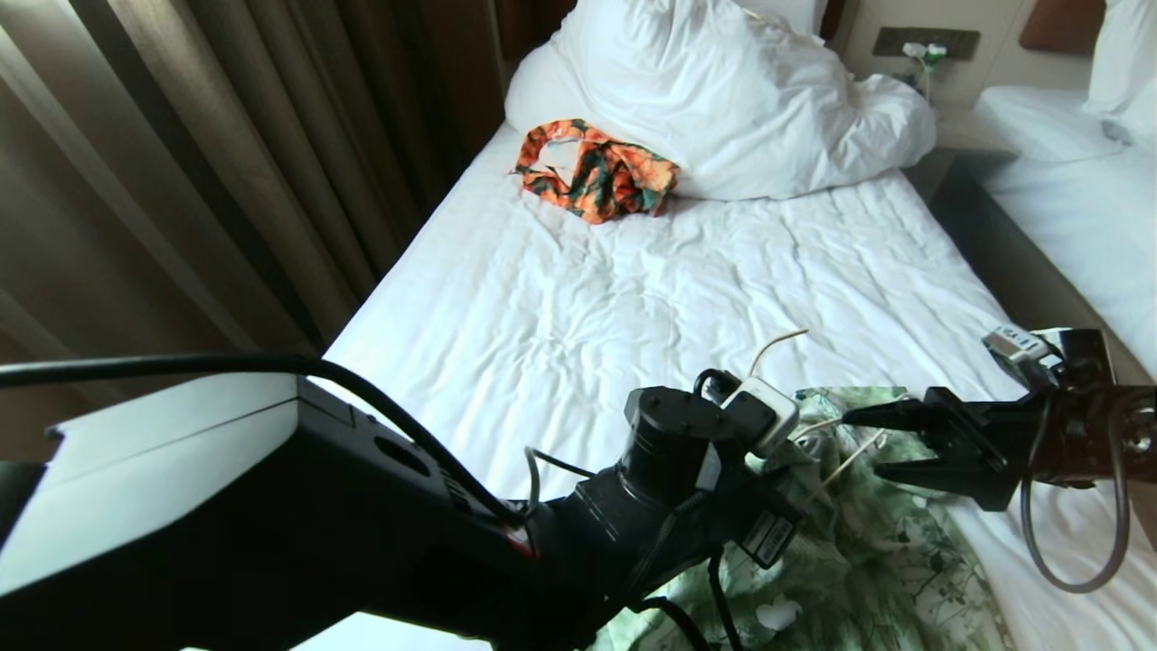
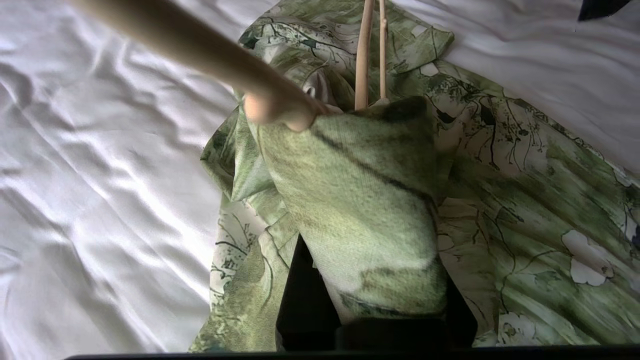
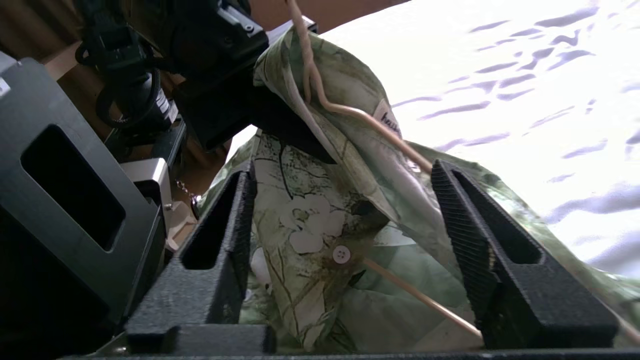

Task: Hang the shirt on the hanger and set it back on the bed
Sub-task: Hook the other side of the shirt onto the hanger

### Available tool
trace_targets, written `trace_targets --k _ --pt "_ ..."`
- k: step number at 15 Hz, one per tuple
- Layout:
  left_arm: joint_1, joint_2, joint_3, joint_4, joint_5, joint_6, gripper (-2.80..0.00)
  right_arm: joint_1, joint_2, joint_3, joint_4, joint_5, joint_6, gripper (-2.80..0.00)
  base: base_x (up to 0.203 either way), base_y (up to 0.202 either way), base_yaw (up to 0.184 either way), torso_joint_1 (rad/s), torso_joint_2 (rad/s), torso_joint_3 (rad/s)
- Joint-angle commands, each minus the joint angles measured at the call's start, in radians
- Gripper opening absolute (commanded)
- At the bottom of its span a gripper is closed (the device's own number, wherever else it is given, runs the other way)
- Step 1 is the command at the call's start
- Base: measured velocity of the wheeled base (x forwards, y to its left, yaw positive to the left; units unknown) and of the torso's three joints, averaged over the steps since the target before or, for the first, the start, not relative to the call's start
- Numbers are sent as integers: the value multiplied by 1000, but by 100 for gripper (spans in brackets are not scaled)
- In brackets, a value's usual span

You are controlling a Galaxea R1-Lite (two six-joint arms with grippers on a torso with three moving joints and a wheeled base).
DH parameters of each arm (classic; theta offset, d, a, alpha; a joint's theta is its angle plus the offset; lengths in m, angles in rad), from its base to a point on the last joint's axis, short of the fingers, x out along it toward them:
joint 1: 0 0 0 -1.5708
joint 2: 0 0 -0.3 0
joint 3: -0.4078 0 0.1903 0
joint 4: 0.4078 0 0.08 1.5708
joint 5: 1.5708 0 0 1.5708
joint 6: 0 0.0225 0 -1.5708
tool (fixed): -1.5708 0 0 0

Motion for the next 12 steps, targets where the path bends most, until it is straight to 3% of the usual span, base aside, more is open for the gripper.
trace_targets --k 1,4,5,8,9,10,12 --pt "-13 -53 26 -3 7 -3 -280 -11 -65 -16 56 8 2 0 0 0 0 0 0 0" --pt "-51 -118 62 1 43 -17 -280 -32 -118 -107 293 8 14 0 0 0 0 0 0 0" --pt "-58 -129 72 1 48 -17 -280 -40 -117 -113 299 8 15 -280 0 0 0 0 0 0" --pt "-75 -148 79 1 73 -20 -280 -40 -102 -166 308 6 62 -280 0 0 0 0 0 0" --pt "-83 -151 77 1 80 -25 -280 -40 -100 -182 309 -54 89 -280 0 0 0 0 0 0" --pt "-89 -151 77 1 84 -26 -280 -39 -101 -213 319 -98 154 -280 0 0 0 0 0 0" --pt "-91 -152 74 5 86 -32 -280 -39 -112 -298 361 -114 317 -280 0 0 0 0 0 0"
